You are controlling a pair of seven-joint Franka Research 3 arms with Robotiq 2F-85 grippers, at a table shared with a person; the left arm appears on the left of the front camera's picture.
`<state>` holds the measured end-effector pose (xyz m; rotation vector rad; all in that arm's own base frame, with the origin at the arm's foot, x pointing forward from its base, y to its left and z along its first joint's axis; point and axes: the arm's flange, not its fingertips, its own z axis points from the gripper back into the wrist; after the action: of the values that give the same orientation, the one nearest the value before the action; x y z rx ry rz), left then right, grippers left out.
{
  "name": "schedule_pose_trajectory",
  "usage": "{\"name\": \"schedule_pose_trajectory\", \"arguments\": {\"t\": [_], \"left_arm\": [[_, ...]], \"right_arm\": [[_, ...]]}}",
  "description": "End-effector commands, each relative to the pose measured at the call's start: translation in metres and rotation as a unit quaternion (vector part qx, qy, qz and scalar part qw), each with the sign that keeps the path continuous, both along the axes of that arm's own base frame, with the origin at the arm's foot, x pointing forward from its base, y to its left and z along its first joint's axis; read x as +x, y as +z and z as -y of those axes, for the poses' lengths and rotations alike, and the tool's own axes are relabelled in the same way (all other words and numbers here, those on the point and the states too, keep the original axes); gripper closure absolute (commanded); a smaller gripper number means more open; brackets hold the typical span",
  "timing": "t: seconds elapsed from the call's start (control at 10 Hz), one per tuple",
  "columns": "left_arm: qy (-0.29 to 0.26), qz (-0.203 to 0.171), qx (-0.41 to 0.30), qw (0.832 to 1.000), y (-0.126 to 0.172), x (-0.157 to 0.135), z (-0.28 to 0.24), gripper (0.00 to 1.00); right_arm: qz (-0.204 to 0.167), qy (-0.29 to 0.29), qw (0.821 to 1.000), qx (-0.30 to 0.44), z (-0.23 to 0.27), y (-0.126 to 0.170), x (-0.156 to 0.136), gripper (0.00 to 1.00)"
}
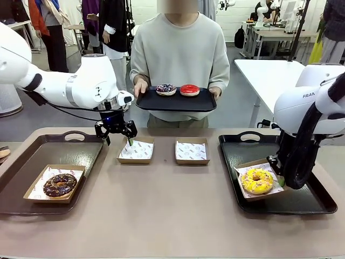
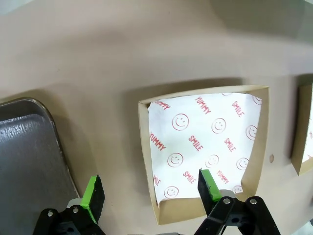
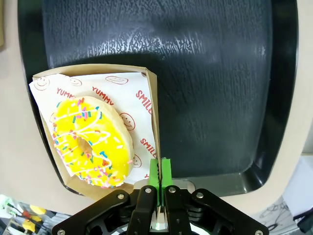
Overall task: Individually package the donuts and arrange them on the tray.
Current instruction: Place the picked Paper togo box on the Handle tray while simultaneously picking up another Paper togo box from the table with the other hand.
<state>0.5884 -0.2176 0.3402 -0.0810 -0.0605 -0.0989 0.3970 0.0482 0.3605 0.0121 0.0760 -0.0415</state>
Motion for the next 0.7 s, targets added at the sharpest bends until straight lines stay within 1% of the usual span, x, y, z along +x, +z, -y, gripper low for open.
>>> {"name": "schedule_pose_trajectory", "arguments": {"t": [0.0,0.2,0.6], "left_arm": [[0.02,-0.005,0.023,1.0,-0.0059,0.0114,0.0039,0.0],[0.022,-0.006,0.028,0.999,-0.0117,0.0127,0.0026,0.0],[0.023,-0.006,0.032,0.999,-0.0133,0.0121,0.0023,0.0]], "right_arm": [[0.007,-0.002,1.0,0.011,0.0034,-0.0061,0.0061,0.98],[0.002,-0.003,1.0,0.021,0.0042,-0.0111,0.0091,0.98],[-0.007,-0.002,1.0,0.025,0.0007,-0.0156,0.0124,0.98]]}}
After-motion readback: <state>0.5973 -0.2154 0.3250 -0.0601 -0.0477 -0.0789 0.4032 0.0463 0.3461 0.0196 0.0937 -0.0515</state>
